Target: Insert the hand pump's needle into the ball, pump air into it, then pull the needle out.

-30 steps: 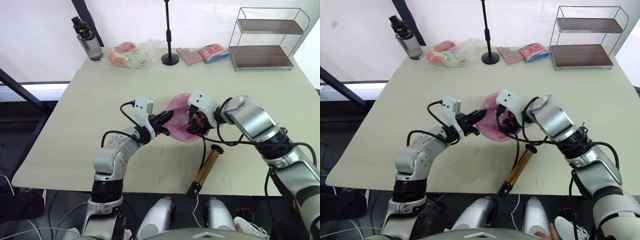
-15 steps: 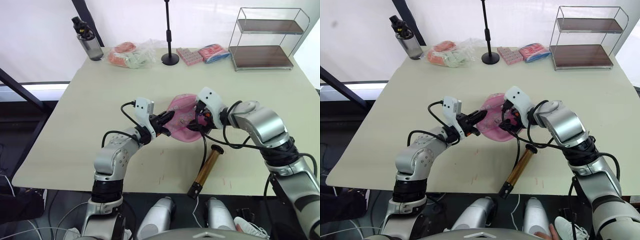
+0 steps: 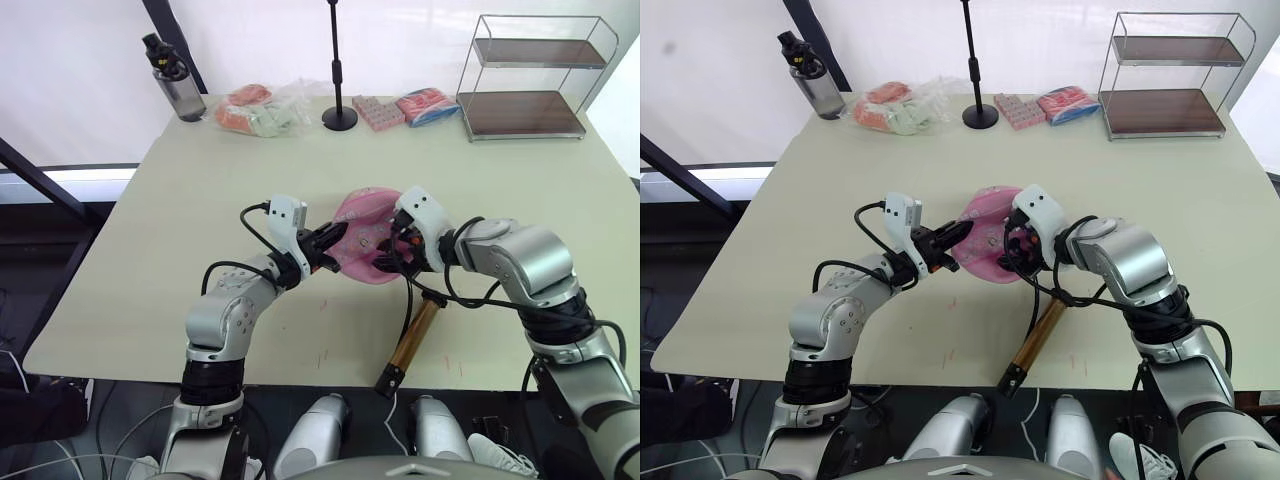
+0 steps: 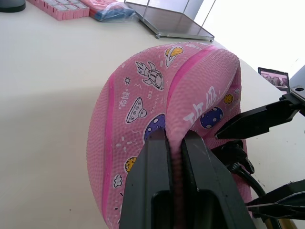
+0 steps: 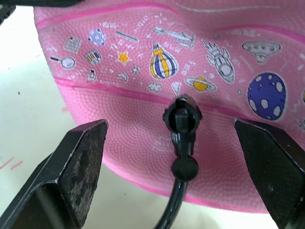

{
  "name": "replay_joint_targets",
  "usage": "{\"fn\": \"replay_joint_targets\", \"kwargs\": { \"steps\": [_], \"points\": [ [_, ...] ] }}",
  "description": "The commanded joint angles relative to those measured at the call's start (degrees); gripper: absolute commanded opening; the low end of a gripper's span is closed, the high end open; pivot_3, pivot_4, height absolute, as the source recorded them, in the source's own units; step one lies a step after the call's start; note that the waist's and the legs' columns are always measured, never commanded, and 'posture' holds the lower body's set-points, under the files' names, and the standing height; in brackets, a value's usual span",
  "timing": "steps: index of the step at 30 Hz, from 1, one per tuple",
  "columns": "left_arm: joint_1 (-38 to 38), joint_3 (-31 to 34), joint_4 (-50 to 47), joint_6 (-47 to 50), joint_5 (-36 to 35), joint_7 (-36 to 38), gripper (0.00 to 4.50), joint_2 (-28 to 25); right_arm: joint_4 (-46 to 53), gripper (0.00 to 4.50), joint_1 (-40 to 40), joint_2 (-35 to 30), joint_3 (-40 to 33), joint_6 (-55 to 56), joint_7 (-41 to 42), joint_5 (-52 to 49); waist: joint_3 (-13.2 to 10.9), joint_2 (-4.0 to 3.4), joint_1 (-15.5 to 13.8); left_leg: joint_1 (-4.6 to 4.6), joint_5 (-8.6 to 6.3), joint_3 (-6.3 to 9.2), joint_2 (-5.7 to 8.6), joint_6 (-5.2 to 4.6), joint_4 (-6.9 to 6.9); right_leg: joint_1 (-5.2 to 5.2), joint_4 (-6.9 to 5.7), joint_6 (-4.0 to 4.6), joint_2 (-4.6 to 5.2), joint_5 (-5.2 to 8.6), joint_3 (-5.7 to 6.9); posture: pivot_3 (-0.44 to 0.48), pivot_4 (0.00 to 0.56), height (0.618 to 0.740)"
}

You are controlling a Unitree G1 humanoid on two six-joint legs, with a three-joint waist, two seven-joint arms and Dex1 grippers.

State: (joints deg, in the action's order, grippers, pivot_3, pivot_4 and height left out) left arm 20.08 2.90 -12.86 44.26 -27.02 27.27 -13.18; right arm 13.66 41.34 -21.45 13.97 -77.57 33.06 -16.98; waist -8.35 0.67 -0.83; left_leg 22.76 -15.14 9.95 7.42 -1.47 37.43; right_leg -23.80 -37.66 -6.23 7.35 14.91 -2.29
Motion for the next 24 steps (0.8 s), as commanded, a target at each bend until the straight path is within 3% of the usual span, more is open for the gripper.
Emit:
{"fn": "replay_joint_targets", "kwargs": {
  "steps": [1, 5, 24],
  "points": [
    [-1.52, -2.38, 1.49, 1.51, 0.06, 0.0, 0.0, 0.04, 1.34, 4.2, -0.41, 0.49, -2.16, -0.63, -1.28, -1.13, 0.0, 0.0, 0.0, 0.0, 0.0, 0.0, 0.0, 0.0, 0.0, 0.0, 0.0, 0.0, 0.0, 0.0, 0.0, 0.0, 0.15, 0.736],
    [-1.72, -2.41, 1.24, 1.55, -0.01, -0.1, 0.0, 0.07, 0.98, 2.75, -0.76, 0.83, -2.26, -0.69, -2.38, -1.63, 0.0, 0.0, 0.02, 0.0, 0.0, 0.0, 0.0, 0.0, 0.0, 0.0, 0.0, 0.0, 0.0, 0.0, 0.01, 0.0, 0.15, 0.736],
    [-2.04, -2.5, 0.95, 1.7, -0.22, -0.26, 0.0, 0.04, -2.2, 2.75, 0.85, 2.9, -3.11, 0.74, -5.04, -2.91, 0.01, -0.01, 0.04, -0.01, 0.01, 0.0, 0.0, 0.0, 0.02, 0.01, -0.01, 0.01, 0.0, -0.01, 0.01, 0.0, 0.15, 0.736]
  ]
}}
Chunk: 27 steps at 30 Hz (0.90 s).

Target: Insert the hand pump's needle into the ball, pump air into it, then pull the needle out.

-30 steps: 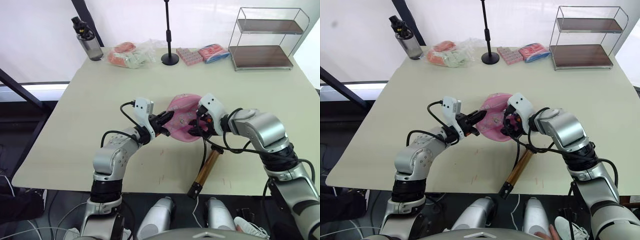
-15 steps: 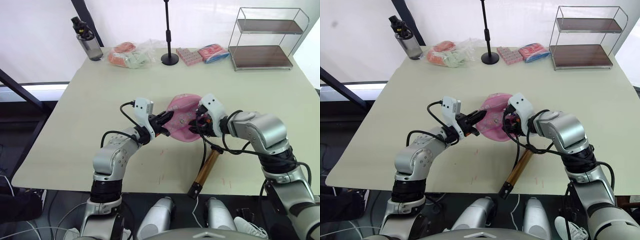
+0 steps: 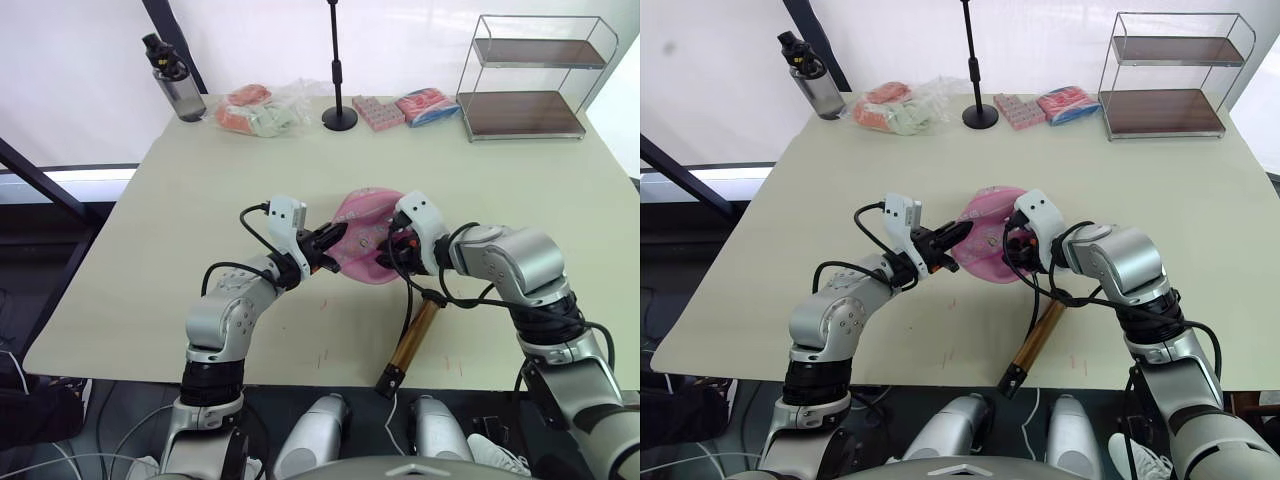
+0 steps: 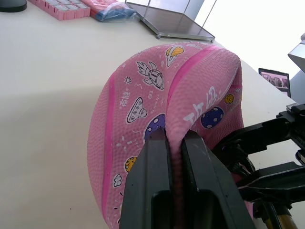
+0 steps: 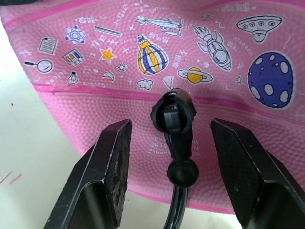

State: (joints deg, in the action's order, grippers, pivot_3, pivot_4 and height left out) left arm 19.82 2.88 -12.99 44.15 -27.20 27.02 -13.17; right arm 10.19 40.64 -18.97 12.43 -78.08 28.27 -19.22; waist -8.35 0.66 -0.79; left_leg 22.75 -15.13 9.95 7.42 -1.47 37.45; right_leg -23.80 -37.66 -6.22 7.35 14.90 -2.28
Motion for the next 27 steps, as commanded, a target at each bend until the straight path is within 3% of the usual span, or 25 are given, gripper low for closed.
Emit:
{"fn": "replay_joint_targets", "kwargs": {
  "steps": [1, 27],
  "points": [
    [-1.82, -2.5, 1.03, 1.84, -0.06, -0.01, 0.0, 0.01, 1.27, 2.75, 1.63, 0.45, -1.63, 1.44, -0.36, -0.7, 0.0, 0.0, 0.01, 0.0, 0.0, 0.0, 0.0, 0.0, 0.0, 0.0, 0.0, 0.0, 0.0, 0.0, 0.0, 0.0, 0.15, 0.736],
    [-2.08, -2.65, 1.12, 1.86, -0.11, -0.22, 0.0, 0.17, 0.62, 2.75, 2.9, -0.02, -1.05, 2.34, 0.09, -1.67, 0.02, -0.01, 0.04, -0.01, 0.01, 0.0, 0.0, 0.0, 0.04, 0.01, -0.04, 0.01, 0.0, -0.01, 0.0, 0.0, 0.15, 0.736]
  ]
}}
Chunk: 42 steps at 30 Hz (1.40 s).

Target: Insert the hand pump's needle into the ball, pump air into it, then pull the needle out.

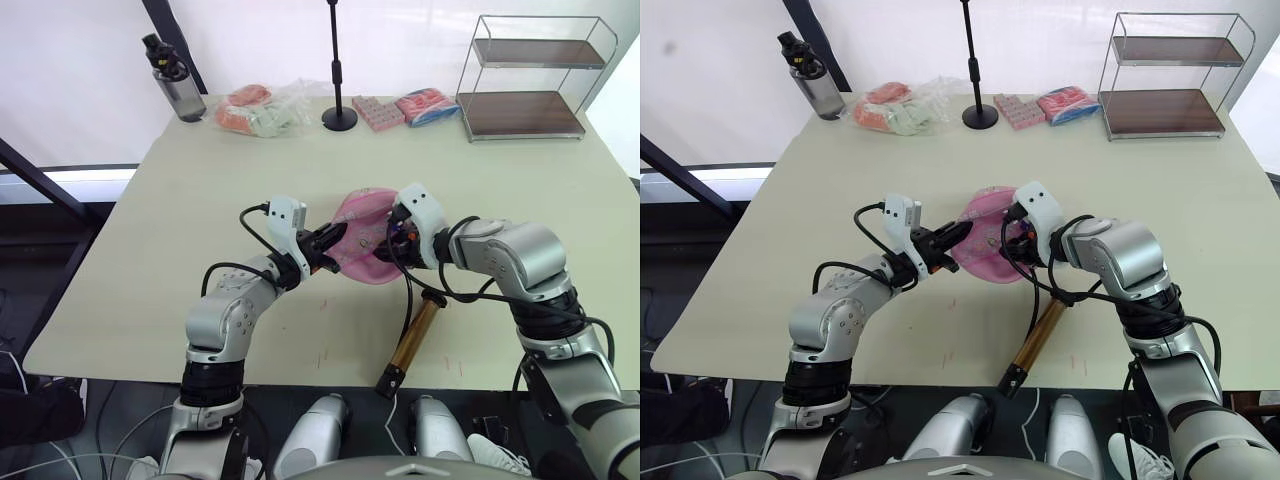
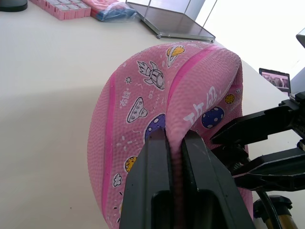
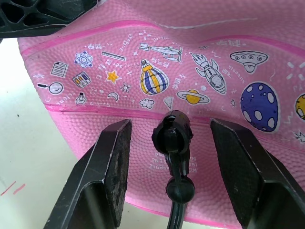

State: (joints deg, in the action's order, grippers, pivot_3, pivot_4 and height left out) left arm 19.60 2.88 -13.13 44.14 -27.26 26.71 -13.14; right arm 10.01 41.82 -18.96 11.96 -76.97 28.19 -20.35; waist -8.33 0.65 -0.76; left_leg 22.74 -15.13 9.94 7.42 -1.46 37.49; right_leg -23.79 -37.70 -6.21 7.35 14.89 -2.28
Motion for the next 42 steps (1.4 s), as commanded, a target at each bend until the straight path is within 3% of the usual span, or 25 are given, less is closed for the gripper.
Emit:
{"fn": "replay_joint_targets", "kwargs": {
  "steps": [1, 6, 9, 12, 22, 34, 42],
  "points": [
    [-1.89, -2.66, 1.24, 1.87, -0.07, 0.09, 0.0, 0.13, 0.79, 2.75, 1.72, -0.02, -0.55, 1.26, 0.17, -0.55, 0.0, 0.0, 0.01, 0.0, 0.0, 0.0, 0.0, 0.0, 0.0, 0.0, -0.01, 0.0, 0.0, 0.0, 0.0, 0.0, 0.15, 0.736],
    [-1.94, -2.66, 1.23, 1.82, -0.08, -0.02, 0.0, 0.13, 0.57, 2.75, 1.77, 0.08, -0.41, 0.77, 0.07, -0.74, 0.0, 0.0, 0.03, 0.0, 0.0, 0.0, 0.0, 0.0, 0.02, 0.0, -0.02, 0.0, 0.0, 0.0, 0.0, 0.0, 0.15, 0.736],
    [-1.97, -2.63, 1.23, 1.77, -0.08, -0.05, 0.0, 0.13, 0.29, 1.9, 1.74, 0.24, -0.29, 0.32, -0.17, -0.72, 0.01, 0.0, 0.04, 0.0, 0.0, 0.0, 0.0, 0.0, 0.03, 0.0, -0.03, 0.0, 0.0, 0.0, 0.0, 0.0, 0.15, 0.736],
    [-2.06, -2.57, 1.27, 1.69, -0.06, -0.01, 0.0, 0.02, 0.12, 0.37, 1.77, 0.33, -0.16, 0.22, -0.21, -0.79, 0.02, 0.0, 0.12, -0.01, 0.0, -0.02, 0.0, 0.0, 0.05, 0.0, -0.05, 0.01, 0.0, -0.01, -0.01, 0.0, 0.15, 0.736],
    [-2.18, -2.59, 1.29, 1.58, -0.07, -0.01, 0.0, -0.01, 0.23, 0.35, 2.27, -1.42, 2.5, 1.69, 0.16, 0.28, 0.02, 0.0, 0.12, -0.03, 0.01, -0.03, -0.01, 0.01, 0.06, 0.01, -0.07, 0.02, -0.01, -0.02, -0.01, 0.0, 0.15, 0.736],
    [-1.58, -2.91, 1.91, 1.39, -0.12, 0.28, 0.0, -0.04, 0.88, 0.35, 9.51, -12.66, 23.52, 11.13, 9.53, 7.8, 0.03, 0.01, 0.01, -0.03, 0.01, -0.02, -0.01, 0.01, 0.15, 0.03, -0.06, 0.01, 0.0, -0.02, 0.03, 0.0, 0.15, 0.736],
    [-1.51, -3.1, 1.85, 1.35, -0.24, -0.02, 0.0, 0.23, -3.73, 0.35, 14.39, -13.79, 33.87, 13.98, 14.32, 15.04, 0.05, 0.04, 0.05, -0.04, 0.01, 0.01, -0.01, 0.01, 0.26, 0.06, -0.09, 0.01, -0.02, -0.02, 0.07, 0.0, 0.15, 0.736]
  ]
}}
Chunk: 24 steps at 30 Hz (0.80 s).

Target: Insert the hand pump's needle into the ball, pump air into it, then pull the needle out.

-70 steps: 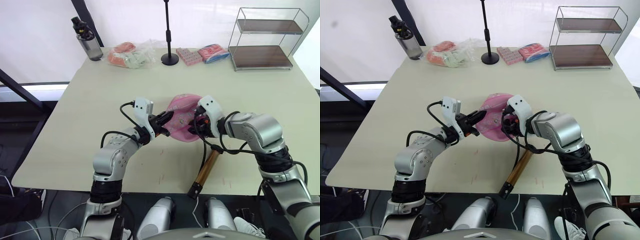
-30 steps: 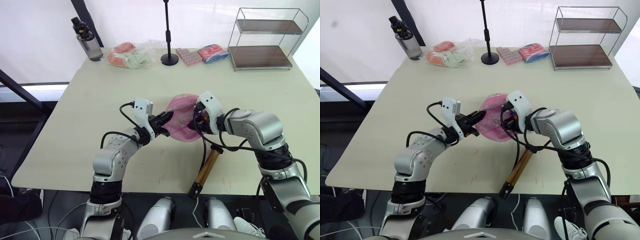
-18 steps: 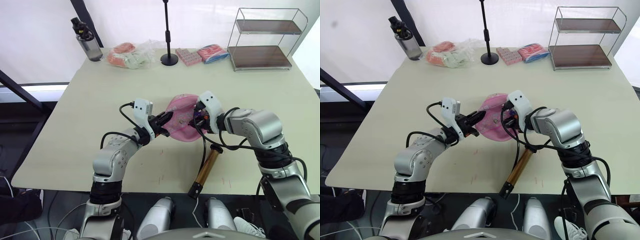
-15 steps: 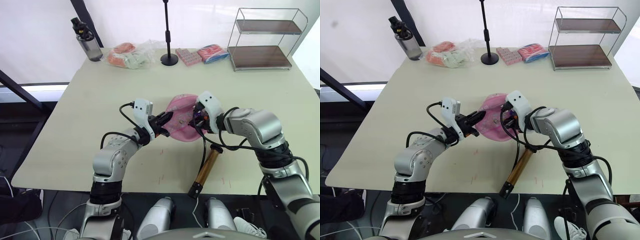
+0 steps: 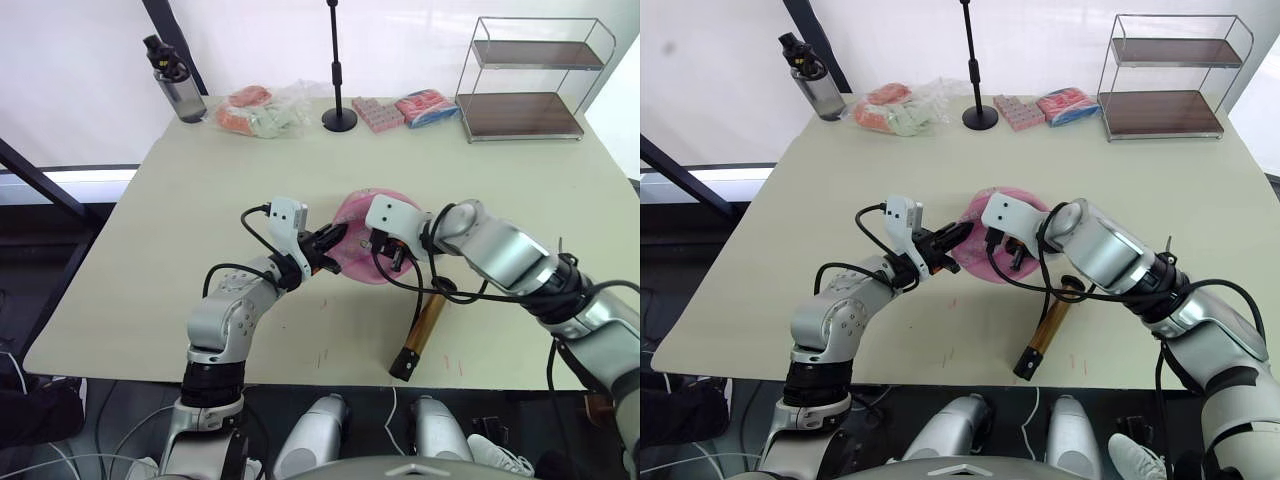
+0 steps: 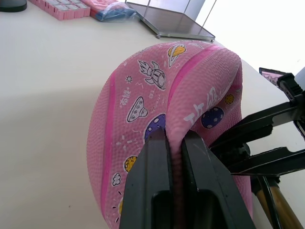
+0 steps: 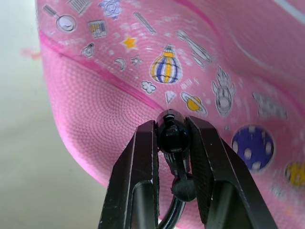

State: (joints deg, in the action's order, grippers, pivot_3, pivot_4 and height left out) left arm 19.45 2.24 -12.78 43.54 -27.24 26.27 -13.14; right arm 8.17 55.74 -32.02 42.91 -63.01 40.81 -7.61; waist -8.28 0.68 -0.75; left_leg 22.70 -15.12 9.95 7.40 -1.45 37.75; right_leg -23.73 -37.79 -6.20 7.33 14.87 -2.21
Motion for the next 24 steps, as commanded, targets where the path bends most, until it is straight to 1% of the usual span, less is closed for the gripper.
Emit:
{"fn": "replay_joint_targets", "kwargs": {
  "steps": [1, 8, 15, 21, 24],
  "points": [
    [-1.33, -2.41, 1.54, 1.95, -0.28, 0.4, 0.0, 0.23, -2.64, 0.35, 0.81, -0.53, 3.53, -0.01, 2.19, 2.99, 0.0, 0.0, 0.06, 0.0, 0.0, -0.01, 0.0, 0.0, 0.03, 0.01, 0.0, 0.0, 0.0, 0.0, 0.0, 0.0, 0.15, 0.736],
    [-1.17, -2.38, 1.63, 2.0, -0.37, 0.19, 0.0, 0.38, -6.1, 0.35, 1.31, 0.06, 6.5, 0.85, 5.68, 6.26, 0.02, -0.01, 0.0, -0.04, 0.0, 0.02, 0.0, 0.0, 0.19, 0.09, -0.08, 0.01, -0.02, -0.02, 0.03, 0.0, 0.15, 0.736],
    [-1.04, -2.24, 1.58, 2.42, -0.86, 0.01, 0.0, 0.68, -10.63, 0.35, 0.59, 1.74, 8.03, 3.44, 7.12, 10.54, 0.16, -0.01, 0.04, -0.09, -0.01, 0.03, 0.0, 0.0, 0.32, 0.16, -0.16, 0.01, -0.05, -0.04, 0.03, 0.0, 0.15, 0.736],
    [-1.07, -2.2, 1.44, 2.83, -1.15, -0.01, 0.0, 0.5, -14.49, 0.35, 0.02, 3.99, 8.0, 4.93, 7.83, 13.1, 0.44, 0.0, 0.14, -0.29, -0.01, 0.03, -0.06, 0.01, 0.33, 0.32, -0.17, 0.07, -0.13, -0.08, 0.02, 0.0, 0.15, 0.736],
    [-0.96, -2.13, 1.46, 3.03, -1.27, -0.15, 0.0, 0.52, -16.29, 0.35, -0.39, 4.82, 8.14, 5.89, 8.22, 14.34, 0.44, 0.0, 0.2, -0.69, -0.04, 0.01, -0.06, 0.0, 0.28, 0.7, -0.11, 0.06, -0.13, -0.07, 0.01, 0.0, 0.15, 0.736]
  ]
}}
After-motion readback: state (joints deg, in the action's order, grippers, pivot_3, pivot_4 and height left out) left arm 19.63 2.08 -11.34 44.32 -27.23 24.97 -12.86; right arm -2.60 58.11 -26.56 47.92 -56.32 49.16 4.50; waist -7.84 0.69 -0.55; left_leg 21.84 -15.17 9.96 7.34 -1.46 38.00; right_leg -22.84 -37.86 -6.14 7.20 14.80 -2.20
